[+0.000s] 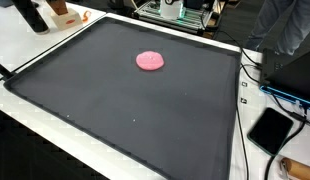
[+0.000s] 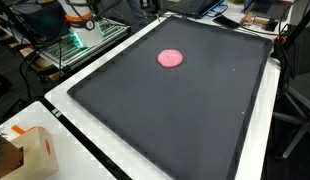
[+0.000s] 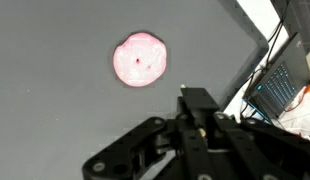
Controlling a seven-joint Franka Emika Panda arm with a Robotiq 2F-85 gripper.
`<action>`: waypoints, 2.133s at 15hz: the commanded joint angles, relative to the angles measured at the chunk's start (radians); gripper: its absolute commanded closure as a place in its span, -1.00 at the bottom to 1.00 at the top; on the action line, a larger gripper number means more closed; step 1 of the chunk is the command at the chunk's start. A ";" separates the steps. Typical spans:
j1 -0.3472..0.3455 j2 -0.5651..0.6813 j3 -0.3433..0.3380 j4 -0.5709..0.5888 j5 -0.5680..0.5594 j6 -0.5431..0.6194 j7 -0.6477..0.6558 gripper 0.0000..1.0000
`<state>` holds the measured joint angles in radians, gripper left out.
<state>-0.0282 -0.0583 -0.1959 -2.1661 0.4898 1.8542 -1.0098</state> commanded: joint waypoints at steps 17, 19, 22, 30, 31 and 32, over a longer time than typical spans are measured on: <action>-0.215 0.408 0.045 0.186 0.244 -0.183 -0.133 0.94; -0.220 0.425 0.049 0.195 0.254 -0.174 -0.124 0.94; -0.225 0.448 0.055 0.207 0.263 -0.167 -0.115 0.94; -0.215 0.494 0.069 0.242 0.247 -0.123 -0.047 0.94; -0.213 0.499 0.071 0.247 0.245 -0.117 -0.035 0.94; -0.212 0.503 0.074 0.251 0.242 -0.106 -0.025 0.94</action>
<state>-0.2346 0.4213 -0.1377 -1.9351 0.7304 1.7151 -1.0739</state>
